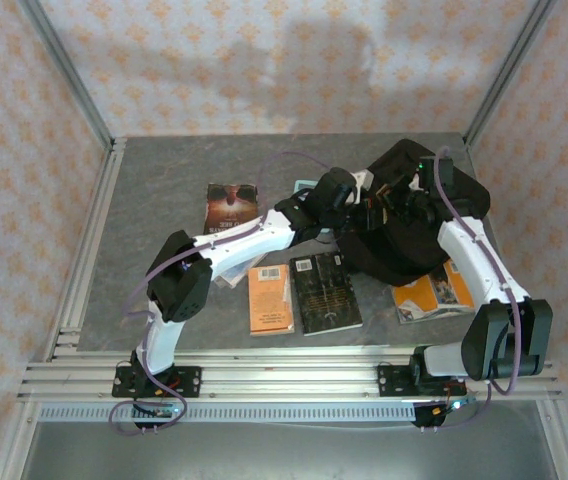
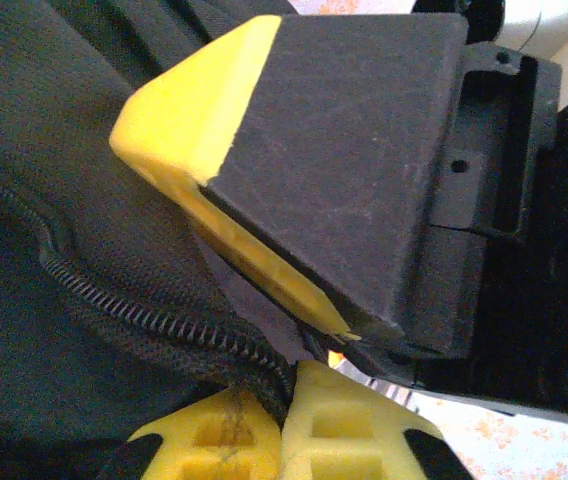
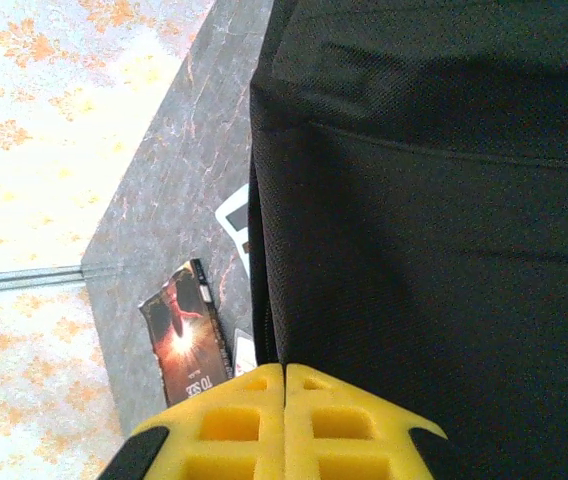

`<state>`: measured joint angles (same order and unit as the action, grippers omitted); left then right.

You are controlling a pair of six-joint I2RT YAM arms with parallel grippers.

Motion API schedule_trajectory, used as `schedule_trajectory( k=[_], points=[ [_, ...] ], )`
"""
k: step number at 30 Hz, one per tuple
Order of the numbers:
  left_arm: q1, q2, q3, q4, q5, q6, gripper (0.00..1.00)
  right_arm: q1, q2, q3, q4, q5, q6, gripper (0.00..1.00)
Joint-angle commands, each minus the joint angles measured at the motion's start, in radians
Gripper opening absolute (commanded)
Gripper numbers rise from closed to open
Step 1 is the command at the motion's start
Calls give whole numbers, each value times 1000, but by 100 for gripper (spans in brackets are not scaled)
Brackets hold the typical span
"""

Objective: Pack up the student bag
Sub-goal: Open the student bag at the top-right of the table.

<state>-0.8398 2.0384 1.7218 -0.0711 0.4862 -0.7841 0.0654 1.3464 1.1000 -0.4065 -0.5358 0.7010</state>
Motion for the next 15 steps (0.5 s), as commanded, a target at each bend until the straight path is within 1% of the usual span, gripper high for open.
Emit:
schedule_trajectory(
  k=[1,2,3,4,5,6,7,8,9,11,12,15],
  points=[
    [17,-10,24,-18,-15,10,0,0,-60,52,-63,68,-58,0],
    [23,-12,24,-17,-11,8,0,0,-72,68,-83,91,-70,0],
    [29,-15,25,-17,-4,6,0,0,-81,83,-104,114,-81,6],
    [34,-18,29,-20,0,7,0,1,-94,106,-133,149,-94,20],
    [42,-21,37,-26,8,9,0,1,-101,121,-152,174,-105,30],
    [51,-21,52,-40,20,13,0,0,-115,142,-179,210,-119,44],
    [58,-22,72,-59,30,18,0,1,-127,162,-203,248,-131,54],
    [66,-24,87,-76,36,22,0,1,-139,178,-223,277,-144,58],
    [75,-26,104,-97,41,29,0,1,-154,196,-244,308,-161,60],
    [94,-30,131,-129,51,37,0,1,-158,218,-269,341,-191,61],
    [105,-32,146,-144,59,40,0,1,-194,225,-278,351,-209,61],
    [132,-20,207,-194,90,47,0,1,-223,217,-270,347,-278,59]
  ],
)
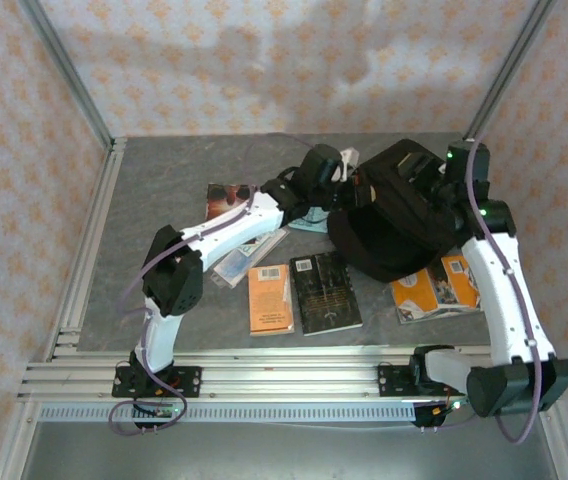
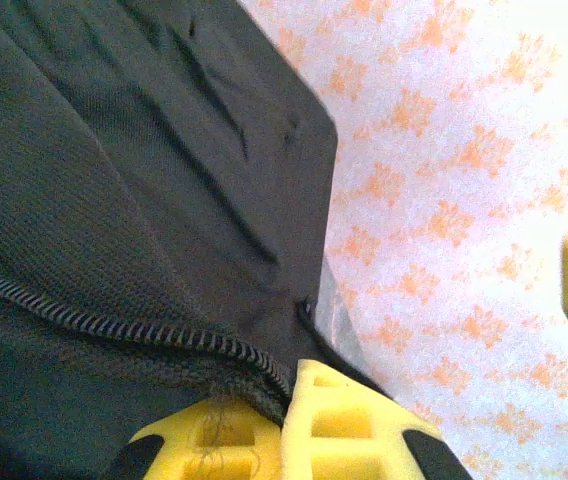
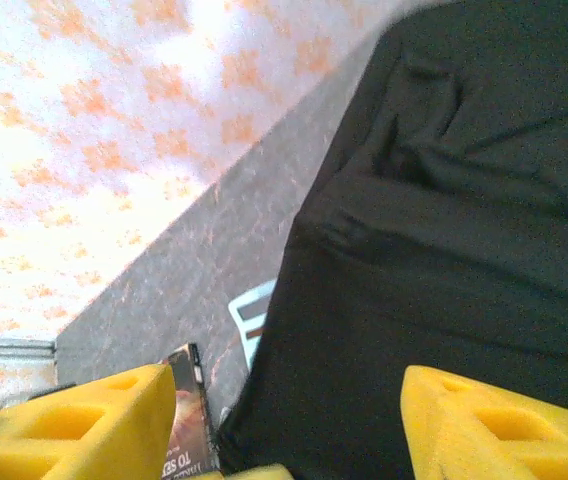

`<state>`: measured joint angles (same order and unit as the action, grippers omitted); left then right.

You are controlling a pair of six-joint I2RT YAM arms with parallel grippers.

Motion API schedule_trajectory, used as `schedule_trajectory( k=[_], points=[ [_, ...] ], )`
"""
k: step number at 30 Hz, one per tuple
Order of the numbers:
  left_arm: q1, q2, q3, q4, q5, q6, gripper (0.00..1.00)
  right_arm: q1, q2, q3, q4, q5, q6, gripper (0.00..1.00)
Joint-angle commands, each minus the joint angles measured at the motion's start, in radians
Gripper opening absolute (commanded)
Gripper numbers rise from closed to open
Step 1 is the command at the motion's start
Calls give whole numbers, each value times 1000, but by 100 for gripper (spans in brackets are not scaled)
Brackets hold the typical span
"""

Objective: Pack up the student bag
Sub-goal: Open the student bag at the top-right of the table.

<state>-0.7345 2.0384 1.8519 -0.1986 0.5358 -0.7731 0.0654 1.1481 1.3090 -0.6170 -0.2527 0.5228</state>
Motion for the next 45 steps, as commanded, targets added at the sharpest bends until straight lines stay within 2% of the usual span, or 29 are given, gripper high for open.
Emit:
schedule_trajectory(
  k=[1,4,7,11,15,19,22,26,29,31,33,34,35,38,40,42,45],
  points=[
    [34,-10,101,-85,53,39,0,1,-30,-1,-47,38,-130,58],
    [49,43,206,-169,97,52,0,6,-65,-64,29,-105,-318,56],
    [62,82,274,-224,131,53,0,32,-106,-133,62,-122,-522,55],
    [80,109,316,-244,170,44,0,103,-94,-153,3,-176,-794,58],
    [92,131,336,-260,200,37,0,114,-34,-113,-41,-182,-888,66],
    [98,137,336,-266,216,39,0,117,75,-36,-100,-154,-934,68],
    [101,136,330,-266,217,38,0,116,144,16,-142,-131,-957,60],
    [107,131,308,-252,212,32,0,117,181,16,-160,-157,-983,45],
    [109,128,299,-249,211,32,0,117,190,-9,-147,-167,-973,42],
    [109,126,301,-249,211,32,0,116,196,-18,-138,-162,-969,29],
    [110,123,302,-251,213,34,0,108,192,-20,-114,-164,-945,8],
    [110,121,304,-256,212,37,0,98,190,-19,-100,-169,-927,0],
    [112,116,310,-271,204,44,3,84,188,-13,-83,-160,-905,0],
    [122,80,323,-330,151,74,33,32,192,21,-37,-70,-819,0],
    [128,39,322,-362,108,103,45,-9,193,47,1,-35,-739,0],
    [134,-6,320,-398,56,133,52,-44,183,61,62,-36,-664,0],
    [146,-58,309,-442,-3,155,56,-60,167,72,150,-35,-601,0]
  ],
)
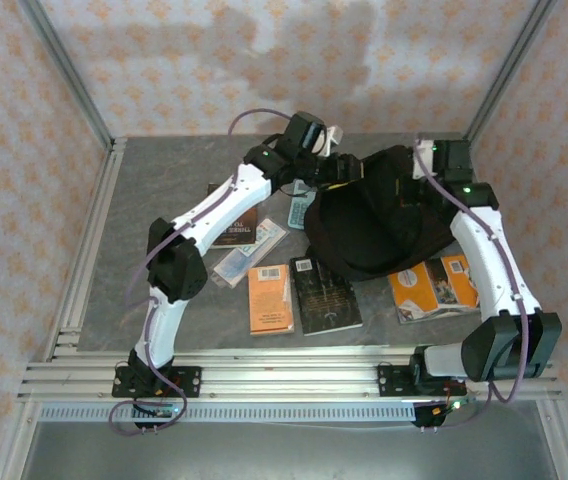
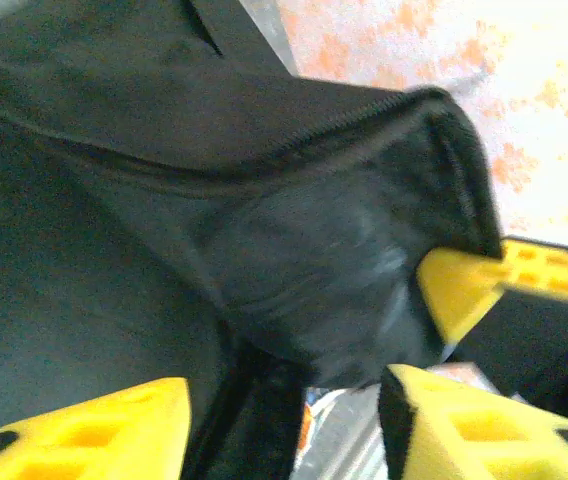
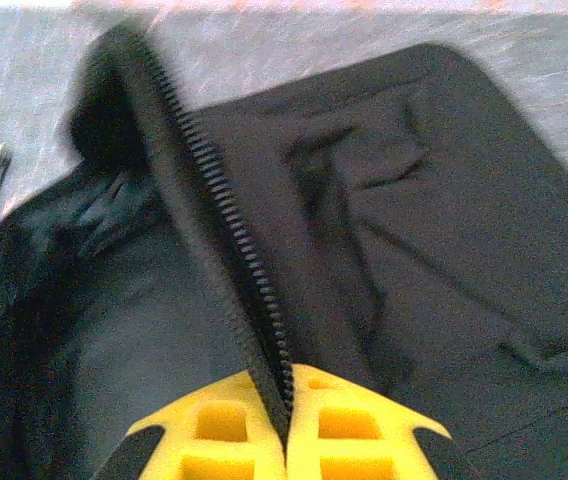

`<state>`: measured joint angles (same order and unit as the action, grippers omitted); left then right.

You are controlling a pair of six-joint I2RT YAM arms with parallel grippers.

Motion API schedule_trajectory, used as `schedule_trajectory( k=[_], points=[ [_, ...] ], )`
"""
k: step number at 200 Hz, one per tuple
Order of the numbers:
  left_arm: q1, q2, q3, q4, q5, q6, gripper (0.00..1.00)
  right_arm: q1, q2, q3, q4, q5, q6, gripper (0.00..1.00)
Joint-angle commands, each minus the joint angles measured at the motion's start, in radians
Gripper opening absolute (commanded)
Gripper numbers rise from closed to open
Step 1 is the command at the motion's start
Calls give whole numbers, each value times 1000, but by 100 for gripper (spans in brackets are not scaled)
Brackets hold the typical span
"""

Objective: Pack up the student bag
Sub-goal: Open the student bag at the top-right of the table, then move the calculator to the center of the table.

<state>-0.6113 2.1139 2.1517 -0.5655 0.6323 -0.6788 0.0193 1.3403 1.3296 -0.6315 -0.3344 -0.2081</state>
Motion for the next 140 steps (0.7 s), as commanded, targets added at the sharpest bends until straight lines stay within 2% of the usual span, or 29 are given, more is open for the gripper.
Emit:
schedule_trajectory(
  k=[1,29,63,80,104,140],
  points=[
    [30,-149,-1,-82,-108,66,56,-17,-24,65,180,49,140,0],
    [55,-196,-54,-188,-214,127,57,-19,16,123,161,52,134,0],
    [86,-272,-194,-241,-336,139,58,-23,29,117,202,269,205,0],
    [87,-263,-208,-258,-366,168,58,-46,16,99,260,317,248,0],
    [88,-211,-189,-263,-362,174,59,-73,37,140,265,316,287,0],
    [88,-27,-42,-329,-422,211,63,-84,98,203,246,448,334,0]
  ],
)
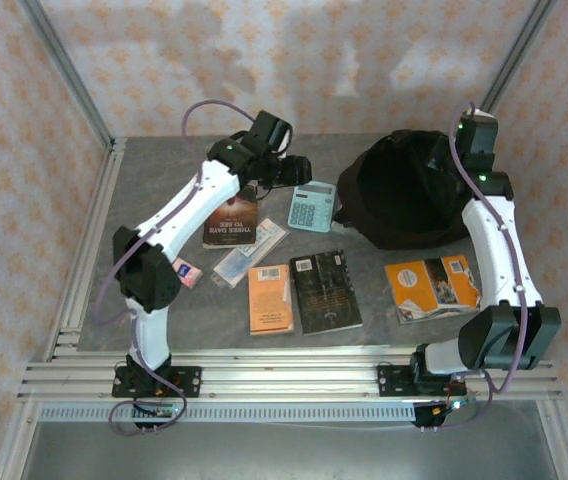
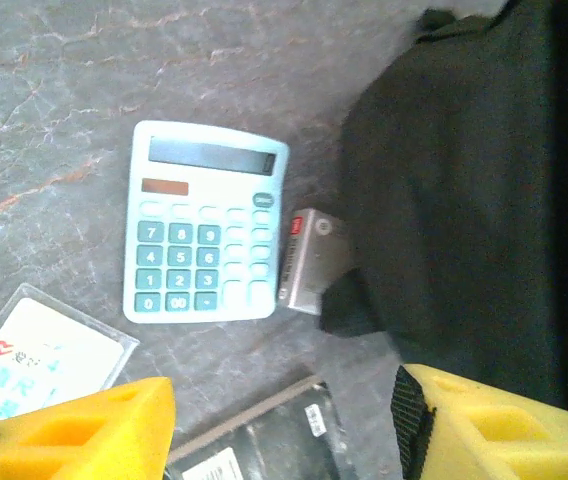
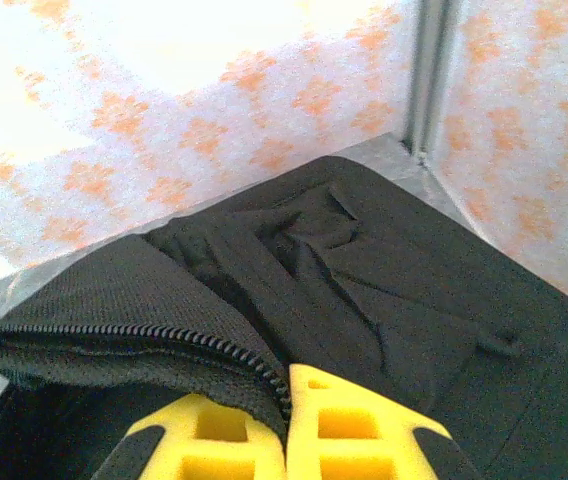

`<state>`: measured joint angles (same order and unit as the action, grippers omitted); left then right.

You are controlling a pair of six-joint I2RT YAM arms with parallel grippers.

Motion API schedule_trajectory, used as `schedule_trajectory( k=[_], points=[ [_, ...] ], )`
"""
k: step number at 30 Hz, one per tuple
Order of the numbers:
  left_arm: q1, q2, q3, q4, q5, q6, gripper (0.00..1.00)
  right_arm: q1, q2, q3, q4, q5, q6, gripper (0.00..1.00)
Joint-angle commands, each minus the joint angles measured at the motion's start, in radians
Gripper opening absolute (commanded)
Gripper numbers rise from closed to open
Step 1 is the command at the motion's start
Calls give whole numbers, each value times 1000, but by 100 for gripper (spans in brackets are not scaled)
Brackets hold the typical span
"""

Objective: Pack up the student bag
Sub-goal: Move the calculator to the center of the table.

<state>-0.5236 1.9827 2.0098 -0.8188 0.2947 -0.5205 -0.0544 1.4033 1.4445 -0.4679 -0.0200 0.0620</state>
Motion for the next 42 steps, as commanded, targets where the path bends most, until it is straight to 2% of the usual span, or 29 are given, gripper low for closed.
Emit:
schedule_trajectory(
  k=[1,4,8,10,12,14,16,18,21,26,32,35,38,42],
  points=[
    [0,109,106,-76,-87,56,63,-11,39,90,81,135,64,0],
    [0,222,231,-91,-123,155,63,-10,81,116,66,112,71,0],
    [0,411,494,-142,-169,388,65,-10,99,74,121,33,80,0],
    [13,486,587,-116,-171,442,66,-11,104,54,144,10,86,0],
    [29,544,651,-53,-144,439,68,-11,112,41,155,-15,93,0],
    [42,594,682,32,-105,436,86,-11,122,29,163,-37,103,0],
    [47,642,717,82,-48,451,95,-11,125,14,170,-43,107,0],
    [47,680,727,122,-51,458,100,-11,125,-3,177,-41,108,0],
    [58,735,734,174,7,451,100,-11,125,-21,191,-60,117,0],
    [104,817,748,255,150,322,100,-10,137,-36,202,-74,125,0],
    [132,858,744,282,333,210,100,-10,138,-63,210,-70,127,0],
    [135,861,739,256,382,192,99,-11,133,-63,205,-70,129,0],
    [148,861,726,232,446,161,94,-10,116,-70,204,-69,131,0],
    [162,861,711,180,540,149,80,-11,88,-86,206,-67,134,0]
  ],
)
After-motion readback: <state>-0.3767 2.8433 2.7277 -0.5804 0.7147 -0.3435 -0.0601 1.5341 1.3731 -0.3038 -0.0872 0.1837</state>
